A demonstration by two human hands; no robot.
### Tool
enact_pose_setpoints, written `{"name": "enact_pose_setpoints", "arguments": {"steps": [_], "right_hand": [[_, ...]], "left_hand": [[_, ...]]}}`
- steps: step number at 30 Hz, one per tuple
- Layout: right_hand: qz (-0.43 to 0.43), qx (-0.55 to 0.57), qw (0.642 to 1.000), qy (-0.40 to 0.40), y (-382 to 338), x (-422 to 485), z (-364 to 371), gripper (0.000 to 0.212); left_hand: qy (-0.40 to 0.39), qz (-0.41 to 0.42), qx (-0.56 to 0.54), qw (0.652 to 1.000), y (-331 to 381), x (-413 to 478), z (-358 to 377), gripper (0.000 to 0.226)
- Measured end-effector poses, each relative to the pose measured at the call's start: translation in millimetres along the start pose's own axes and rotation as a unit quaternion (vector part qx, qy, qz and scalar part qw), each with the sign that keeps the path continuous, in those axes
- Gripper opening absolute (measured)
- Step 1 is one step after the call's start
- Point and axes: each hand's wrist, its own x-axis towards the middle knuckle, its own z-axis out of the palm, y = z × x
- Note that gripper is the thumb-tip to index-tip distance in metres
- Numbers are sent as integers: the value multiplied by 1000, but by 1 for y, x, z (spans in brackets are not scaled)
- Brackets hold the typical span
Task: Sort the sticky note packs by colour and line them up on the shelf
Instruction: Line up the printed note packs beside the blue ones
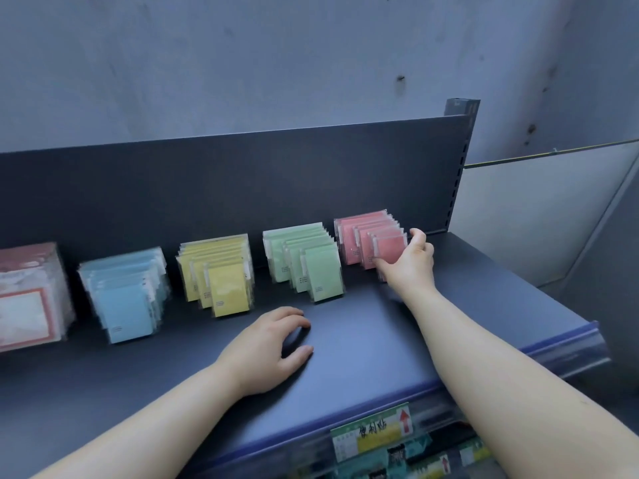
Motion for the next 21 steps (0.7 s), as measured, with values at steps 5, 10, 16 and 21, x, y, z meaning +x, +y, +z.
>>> {"name": "enact_pose_setpoints", "arguments": {"steps": [5, 10, 16, 21], "right_hand": [[3, -5, 1000, -5, 1, -2, -2, 92], [7, -62, 997, -39, 0, -5, -4, 94], [-4, -16, 1000, -25, 0, -4, -2, 88], [-2, 1, 999, -37, 2, -4, -1, 100]], "left_hand": [[5, 1, 2, 1000, 2, -1, -1, 43], [7, -1, 4, 1000, 3, -1, 0, 43], [7, -6, 6, 1000, 3, -2, 0, 43], [2, -10, 6, 1000, 4, -2, -1, 44]]}}
